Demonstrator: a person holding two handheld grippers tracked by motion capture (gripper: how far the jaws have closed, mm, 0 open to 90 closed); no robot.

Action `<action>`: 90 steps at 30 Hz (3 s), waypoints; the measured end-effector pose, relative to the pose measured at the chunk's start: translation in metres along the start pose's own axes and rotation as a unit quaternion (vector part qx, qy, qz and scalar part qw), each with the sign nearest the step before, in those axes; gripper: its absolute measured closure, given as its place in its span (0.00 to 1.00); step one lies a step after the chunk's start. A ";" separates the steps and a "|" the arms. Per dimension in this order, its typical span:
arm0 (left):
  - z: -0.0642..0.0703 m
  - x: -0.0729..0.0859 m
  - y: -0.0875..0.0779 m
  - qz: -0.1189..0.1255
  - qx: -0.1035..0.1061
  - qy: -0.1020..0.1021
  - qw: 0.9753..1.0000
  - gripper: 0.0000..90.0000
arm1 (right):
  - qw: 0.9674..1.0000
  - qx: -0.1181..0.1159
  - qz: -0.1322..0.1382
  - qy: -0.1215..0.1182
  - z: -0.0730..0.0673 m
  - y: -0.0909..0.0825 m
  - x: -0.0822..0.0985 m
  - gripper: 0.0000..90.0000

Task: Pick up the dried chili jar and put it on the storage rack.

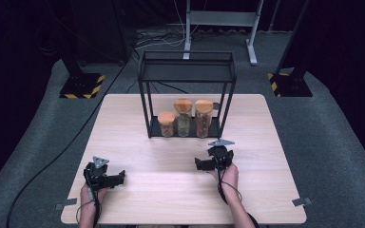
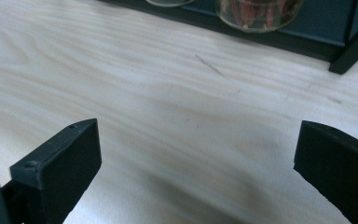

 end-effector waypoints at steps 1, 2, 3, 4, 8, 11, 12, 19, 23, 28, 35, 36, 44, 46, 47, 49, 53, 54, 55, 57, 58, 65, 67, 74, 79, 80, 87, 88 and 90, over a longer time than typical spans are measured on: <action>0.000 0.000 0.000 0.000 0.000 0.000 1.000 0.01 | 1.000 0.001 0.001 -0.002 0.001 -0.001 0.002 0.00; 0.000 0.000 0.000 0.000 0.000 0.000 1.000 0.01 | 1.000 -0.001 0.002 -0.002 0.001 -0.003 0.005 0.00; 0.000 0.000 0.000 0.000 0.000 0.000 1.000 0.01 | 1.000 -0.001 0.003 -0.003 0.001 -0.005 0.007 0.00; 0.000 0.000 0.000 0.000 0.000 -0.001 1.000 0.01 | 1.000 -0.001 0.004 -0.004 0.002 -0.006 0.009 0.00; 0.000 0.000 0.000 0.000 0.000 0.000 1.000 0.01 | 1.000 -0.003 0.009 -0.009 0.003 -0.011 0.020 0.00; 0.000 0.000 0.000 0.000 0.000 0.000 1.000 0.01 | 1.000 -0.003 0.010 -0.012 0.004 -0.014 0.029 0.00; 0.000 0.000 0.000 0.000 0.000 0.000 1.000 0.01 | 1.000 0.000 0.010 -0.015 0.004 -0.016 0.032 0.00; 0.000 0.000 0.000 0.000 0.000 0.000 1.000 0.01 | 1.000 0.003 0.025 -0.014 0.010 -0.026 0.050 0.00; 0.000 0.000 0.000 0.000 -0.001 0.000 1.000 0.01 | 0.999 0.008 0.030 -0.017 0.014 -0.032 0.063 0.00; 0.000 0.000 0.000 0.000 0.000 0.000 1.000 0.01 | 0.999 0.018 0.025 -0.025 0.020 -0.035 0.081 0.00; 0.000 0.000 0.000 0.000 0.000 0.000 1.000 0.01 | 0.999 0.018 0.031 -0.017 0.031 -0.039 0.098 0.00; 0.000 0.000 0.000 0.000 -0.001 0.001 1.000 0.01 | 0.999 0.018 0.031 -0.016 0.032 -0.040 0.100 0.00; 0.000 0.000 0.000 0.000 0.001 -0.001 1.000 0.01 | 0.999 0.025 0.026 -0.025 0.038 -0.044 0.106 0.00; 0.000 0.000 0.000 0.000 0.001 -0.001 1.000 0.01 | 0.999 0.024 0.022 -0.027 0.041 -0.044 0.108 0.00; 0.000 0.000 0.000 0.000 0.001 -0.001 1.000 0.01 | 0.999 0.022 0.021 -0.028 0.042 -0.045 0.108 0.00; 0.000 0.000 0.000 0.000 0.001 -0.001 1.000 0.01 | 0.999 0.017 0.021 -0.029 0.044 -0.045 0.109 0.00; 0.000 0.000 0.000 0.000 0.001 -0.001 1.000 0.01 | 0.999 0.009 0.013 -0.033 0.046 -0.045 0.111 0.00; 0.000 0.000 0.000 0.000 0.001 -0.001 1.000 0.01 | 0.999 0.007 0.015 -0.034 0.045 -0.046 0.111 0.00; 0.000 0.000 0.000 0.000 0.000 -0.001 1.000 0.01 | 0.999 0.005 0.015 -0.036 0.045 -0.046 0.111 0.00; 0.000 0.000 0.000 -0.001 0.002 -0.002 1.000 0.01 | 0.999 0.005 0.015 -0.035 0.045 -0.046 0.111 0.00; 0.000 0.000 0.000 0.000 0.002 -0.002 1.000 0.01 | 0.999 0.003 0.015 -0.036 0.045 -0.046 0.111 0.00; 0.000 0.000 0.000 0.000 0.002 -0.001 1.000 0.01 | 0.999 0.015 0.013 -0.038 0.045 -0.046 0.111 0.01; 0.000 0.000 0.000 0.000 0.002 -0.002 1.000 0.00 | 0.999 0.012 0.012 -0.038 0.046 -0.045 0.111 0.01; 0.000 0.000 0.000 0.000 0.002 -0.002 1.000 0.00 | 0.999 0.016 0.004 -0.036 0.046 -0.044 0.111 0.01; 0.000 0.000 0.000 0.000 0.002 -0.002 1.000 0.00 | 0.999 0.022 0.002 -0.037 0.046 -0.043 0.111 0.01; 0.000 0.000 0.000 0.000 0.002 -0.002 1.000 0.00 | 0.999 0.023 0.001 -0.038 0.046 -0.043 0.111 0.01; 0.000 0.000 0.000 0.000 0.002 -0.002 1.000 0.00 | 0.998 0.039 -0.004 -0.042 0.046 -0.042 0.111 0.01; 0.000 0.000 0.000 0.000 0.002 -0.002 1.000 0.00 | 0.998 0.039 -0.004 -0.042 0.046 -0.042 0.111 0.01; 0.000 0.000 0.000 0.000 0.002 -0.002 1.000 0.01 | 0.998 0.040 -0.004 -0.042 0.047 -0.042 0.111 0.01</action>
Point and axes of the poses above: each handheld gripper's, and its own axes: y roughly forward along the jaws, x roughly out of its underside, z roughly to its right, the point moved 8 cm from there along y, roughly forward along the jaws, and after that the axes turned 13 degrees about -z, right-handed, at the moved point
